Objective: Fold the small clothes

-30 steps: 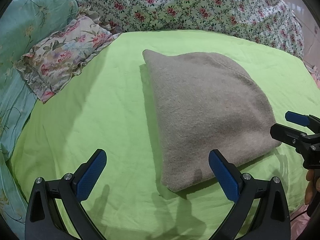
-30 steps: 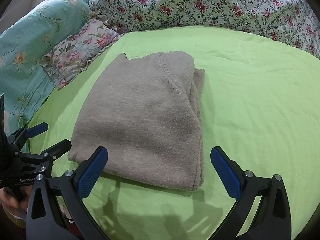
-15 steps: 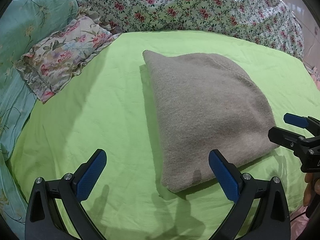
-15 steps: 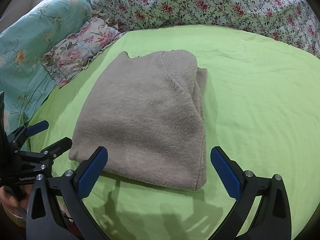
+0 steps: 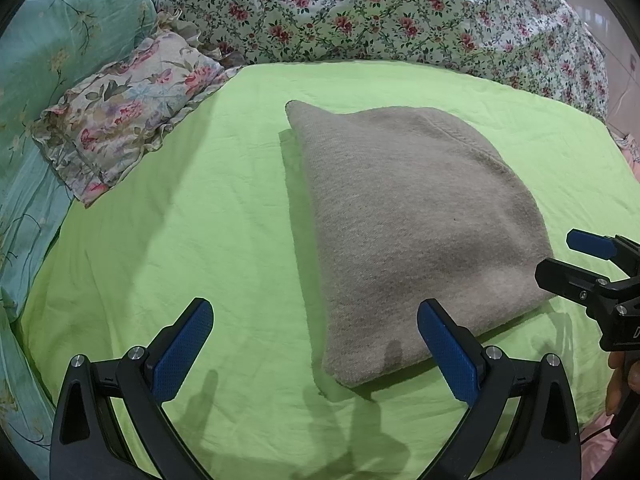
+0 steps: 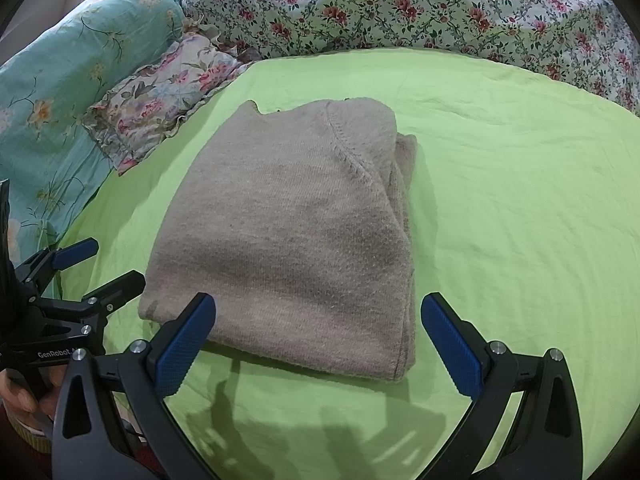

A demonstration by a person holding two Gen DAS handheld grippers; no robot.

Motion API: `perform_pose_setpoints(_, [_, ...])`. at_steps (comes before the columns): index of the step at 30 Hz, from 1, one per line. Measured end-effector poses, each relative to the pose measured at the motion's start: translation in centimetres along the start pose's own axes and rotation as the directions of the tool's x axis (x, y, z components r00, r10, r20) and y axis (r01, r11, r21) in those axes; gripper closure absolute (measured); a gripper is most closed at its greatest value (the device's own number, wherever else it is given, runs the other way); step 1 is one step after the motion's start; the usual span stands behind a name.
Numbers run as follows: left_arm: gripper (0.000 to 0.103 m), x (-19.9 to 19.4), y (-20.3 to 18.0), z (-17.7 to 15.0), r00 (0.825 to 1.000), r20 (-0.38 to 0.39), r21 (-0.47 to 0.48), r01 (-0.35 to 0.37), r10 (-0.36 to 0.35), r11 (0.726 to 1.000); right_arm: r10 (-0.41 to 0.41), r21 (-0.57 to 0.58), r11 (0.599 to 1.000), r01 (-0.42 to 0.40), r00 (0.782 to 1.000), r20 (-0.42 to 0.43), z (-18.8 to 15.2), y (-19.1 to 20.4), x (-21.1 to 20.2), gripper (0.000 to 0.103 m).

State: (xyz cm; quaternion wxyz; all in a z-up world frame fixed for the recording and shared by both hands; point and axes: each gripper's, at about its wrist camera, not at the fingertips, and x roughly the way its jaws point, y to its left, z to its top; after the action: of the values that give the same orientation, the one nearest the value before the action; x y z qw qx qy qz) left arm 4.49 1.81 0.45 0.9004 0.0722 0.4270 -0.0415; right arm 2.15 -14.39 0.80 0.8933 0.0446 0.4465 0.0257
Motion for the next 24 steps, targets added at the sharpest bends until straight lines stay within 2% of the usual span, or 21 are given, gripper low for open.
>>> perform_pose_setpoints(24, [0.001,0.5,0.5,1.2,1.000,-0.014,-0.018,0.014,-0.014,1.000,0.001,-0.023,1.000,-0.001,1.000,-0.002,1.2,-0.7,-0.4,0.001])
